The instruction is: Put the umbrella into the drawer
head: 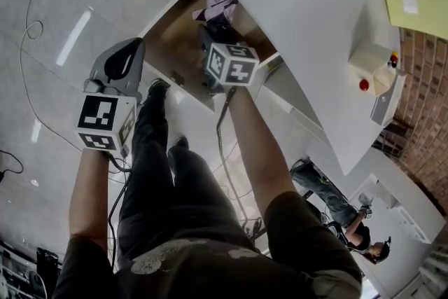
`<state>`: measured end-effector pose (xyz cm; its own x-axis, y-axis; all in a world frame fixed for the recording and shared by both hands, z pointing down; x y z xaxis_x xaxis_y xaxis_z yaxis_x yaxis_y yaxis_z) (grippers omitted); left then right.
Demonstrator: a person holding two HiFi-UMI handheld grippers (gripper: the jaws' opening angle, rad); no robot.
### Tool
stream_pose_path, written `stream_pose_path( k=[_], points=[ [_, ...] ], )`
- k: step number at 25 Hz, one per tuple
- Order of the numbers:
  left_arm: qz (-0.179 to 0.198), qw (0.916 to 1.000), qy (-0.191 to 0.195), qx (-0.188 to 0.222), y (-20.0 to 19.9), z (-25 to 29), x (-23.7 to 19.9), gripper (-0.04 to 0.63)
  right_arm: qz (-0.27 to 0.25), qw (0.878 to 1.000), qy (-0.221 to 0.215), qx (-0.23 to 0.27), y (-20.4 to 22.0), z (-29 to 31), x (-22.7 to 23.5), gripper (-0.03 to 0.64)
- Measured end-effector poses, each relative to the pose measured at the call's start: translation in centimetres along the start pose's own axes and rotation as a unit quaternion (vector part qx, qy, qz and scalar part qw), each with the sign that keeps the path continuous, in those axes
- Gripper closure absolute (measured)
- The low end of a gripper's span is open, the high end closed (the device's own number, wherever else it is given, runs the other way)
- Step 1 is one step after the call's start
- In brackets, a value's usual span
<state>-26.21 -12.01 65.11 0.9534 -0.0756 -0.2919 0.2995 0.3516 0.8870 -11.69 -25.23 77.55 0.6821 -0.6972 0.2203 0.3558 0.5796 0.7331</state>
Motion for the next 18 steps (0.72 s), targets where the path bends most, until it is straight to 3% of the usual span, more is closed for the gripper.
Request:
stream_pose_path(
  k=[9, 18],
  points=[
    [0.039, 0.999, 0.01, -0.019, 1.2, -0.2, 1.6, 0.584, -0.039, 0.999, 0.021, -0.02, 2.1, 1.9, 0.9, 0.374],
    [0.057, 0.9977, 0.02, -0.032, 2.0, -0.7, 3.2, 0.584, -0.035, 0.998, 0.027, -0.04, 3.1, 2.2, 1.1, 0.364]
  ],
)
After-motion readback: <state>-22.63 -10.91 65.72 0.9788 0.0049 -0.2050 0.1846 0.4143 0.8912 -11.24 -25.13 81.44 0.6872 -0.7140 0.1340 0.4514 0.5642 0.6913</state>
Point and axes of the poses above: the fingertips, and each gripper's own axes: z forward along the fingers, x to its right, y out of its underside, the point moved 2 cm from there along -z, backward along the fingers, and after that the axes turned 13 degrees about x, right-handed, at the moved point
